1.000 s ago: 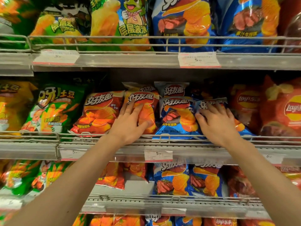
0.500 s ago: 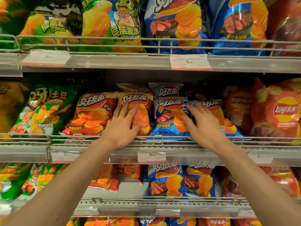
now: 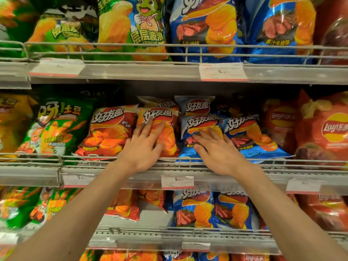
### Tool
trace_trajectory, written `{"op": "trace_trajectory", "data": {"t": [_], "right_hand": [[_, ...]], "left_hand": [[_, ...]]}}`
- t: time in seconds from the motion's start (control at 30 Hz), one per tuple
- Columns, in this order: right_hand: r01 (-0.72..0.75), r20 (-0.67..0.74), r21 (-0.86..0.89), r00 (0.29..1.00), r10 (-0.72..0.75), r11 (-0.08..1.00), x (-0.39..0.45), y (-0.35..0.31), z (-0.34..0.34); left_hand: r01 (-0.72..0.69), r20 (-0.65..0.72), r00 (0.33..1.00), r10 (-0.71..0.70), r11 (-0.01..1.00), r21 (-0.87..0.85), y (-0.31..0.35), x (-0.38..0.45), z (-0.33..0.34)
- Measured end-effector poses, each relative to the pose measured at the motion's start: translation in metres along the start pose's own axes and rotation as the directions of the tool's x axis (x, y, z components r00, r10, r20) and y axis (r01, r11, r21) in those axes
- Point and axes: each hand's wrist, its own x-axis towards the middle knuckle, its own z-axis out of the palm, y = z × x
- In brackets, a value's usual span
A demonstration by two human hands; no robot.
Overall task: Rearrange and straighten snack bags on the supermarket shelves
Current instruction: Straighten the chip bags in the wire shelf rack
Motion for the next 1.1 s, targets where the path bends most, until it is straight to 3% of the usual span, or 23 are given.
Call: {"op": "trace_trajectory", "data": {"t": [0.2,0.33,0.47,0.63,0.8,0.97,1.1], "right_hand": [[0.016,-0.039,0.003,0.999,-0.016,1.0,-0.004,0.0,0.001],[0.032,-0.214,0.096,0.977,-0.011,0.995,-0.012,-0.002,-0.002],[0.064,-0.466,0.307,0.88,0.091,0.949,-0.016,-0.001,-0.003],[0.064,-0.533,0.496,0.81,0.246,0.866,-0.017,-0.003,-0.001],[-0.007,-0.375,0.718,0.839,0.395,0.696,-0.027,-0.018,-0.002],[-0.143,-0.123,0.863,0.871,0.476,0.485,-0.055,-0.034,-0.028],[-0.335,0.117,0.885,0.832,0.542,0.323,-0.083,-0.046,-0.062]], "left_hand": [[0.011,-0.019,1.0,-0.01,1.0,0.023,0.004,-0.003,0.001],[-0.043,-0.176,0.984,0.037,0.999,-0.033,0.006,-0.011,0.001],[-0.091,-0.373,0.928,0.008,0.974,-0.206,0.004,-0.016,0.001],[-0.101,-0.431,0.891,-0.146,0.86,-0.5,-0.004,-0.018,-0.003],[-0.05,-0.291,0.927,-0.237,0.691,-0.721,-0.005,-0.027,-0.013],[0.139,-0.08,0.932,-0.354,0.551,-0.823,0.0,-0.043,-0.052],[0.314,0.104,0.898,-0.428,0.457,-0.832,0.019,-0.069,-0.105]]}}
